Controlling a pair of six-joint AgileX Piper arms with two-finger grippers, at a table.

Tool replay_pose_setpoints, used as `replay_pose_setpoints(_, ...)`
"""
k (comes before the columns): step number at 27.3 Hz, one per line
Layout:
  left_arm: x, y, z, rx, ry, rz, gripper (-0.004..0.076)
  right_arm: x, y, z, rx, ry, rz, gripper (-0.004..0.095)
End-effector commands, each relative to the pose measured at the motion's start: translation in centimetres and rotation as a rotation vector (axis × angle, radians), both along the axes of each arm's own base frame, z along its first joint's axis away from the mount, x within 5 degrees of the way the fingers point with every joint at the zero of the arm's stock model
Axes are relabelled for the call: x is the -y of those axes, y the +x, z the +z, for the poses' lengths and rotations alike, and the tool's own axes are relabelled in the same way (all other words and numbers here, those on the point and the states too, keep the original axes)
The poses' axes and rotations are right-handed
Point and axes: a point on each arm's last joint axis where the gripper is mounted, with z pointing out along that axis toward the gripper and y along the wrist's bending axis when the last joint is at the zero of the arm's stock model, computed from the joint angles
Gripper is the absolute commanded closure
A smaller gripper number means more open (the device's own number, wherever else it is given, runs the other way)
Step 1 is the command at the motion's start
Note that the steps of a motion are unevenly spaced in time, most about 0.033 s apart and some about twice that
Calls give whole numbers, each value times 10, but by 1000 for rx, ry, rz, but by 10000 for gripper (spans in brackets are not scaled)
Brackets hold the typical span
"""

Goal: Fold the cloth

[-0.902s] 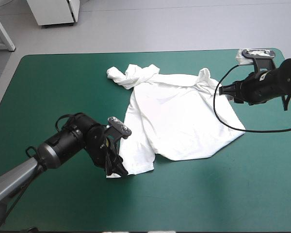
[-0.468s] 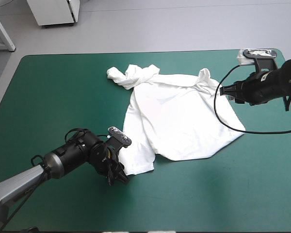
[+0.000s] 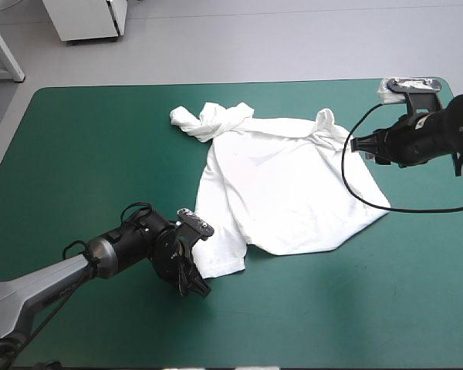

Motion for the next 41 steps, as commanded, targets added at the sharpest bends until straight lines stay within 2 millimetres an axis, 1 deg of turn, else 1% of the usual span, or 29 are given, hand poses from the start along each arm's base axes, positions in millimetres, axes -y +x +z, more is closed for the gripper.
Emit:
replay_pose_setpoints(1,3,5,4,58,-22,-16,727,7,-9,17,88,-37,-30,509)
replay_pose_setpoints(3,3,5,4,62,-29,-15,733,11,-8,16,90,-79,-46,501)
replay_pose_setpoints(6,4,6,4,69,-36,-14,733,16,4,7,64,-110,-99,448)
replay_pose_setpoints(8,4,6,4,72,-39,-14,733,16,17,-3,41,-115,-98,400)
replay_pose_setpoints(11,4,6,4,73,-40,-14,733,15,38,-28,-62,-123,-94,344)
replay_pose_setpoints(16,4,5,4,62,-44,-11,733,12,75,-67,-136,-123,-92,342)
replay_pose_setpoints(19,5,5,4,61,-48,-16,733,12,88,-86,-187,-136,-86,342)
replay_pose_setpoints(24,7,4,4,47,-69,-5,733,10,119,-98,-91,-134,-71,342)
replay_pose_setpoints(28,7,4,4,48,-68,-6,733,12,142,-112,-151,-139,-75,342)
replay_pose_setpoints(33,7,4,4,45,-68,-5,733,12,175,-120,-101,-110,-71,342)
replay_pose_setpoints(34,7,4,4,45,-68,-5,733,11,182,-120,-91,-109,-69,342)
replay_pose_setpoints(35,7,4,4,44,-69,-4,733,9,196,-123,-76,-89,-67,342)
replay_pose_setpoints(36,7,4,4,44,-69,-4,733,8,202,-123,-66,-82,-66,343)
replay_pose_setpoints(37,7,4,4,46,-67,-6,733,7,213,-123,-53,-73,-60,343)
replay_pose_setpoints(38,7,4,4,46,-67,-6,733,7,218,-127,-66,-76,-56,343)
replay_pose_setpoints(41,7,4,4,46,-68,0,733,7,236,-157,-150,-92,-48,343)
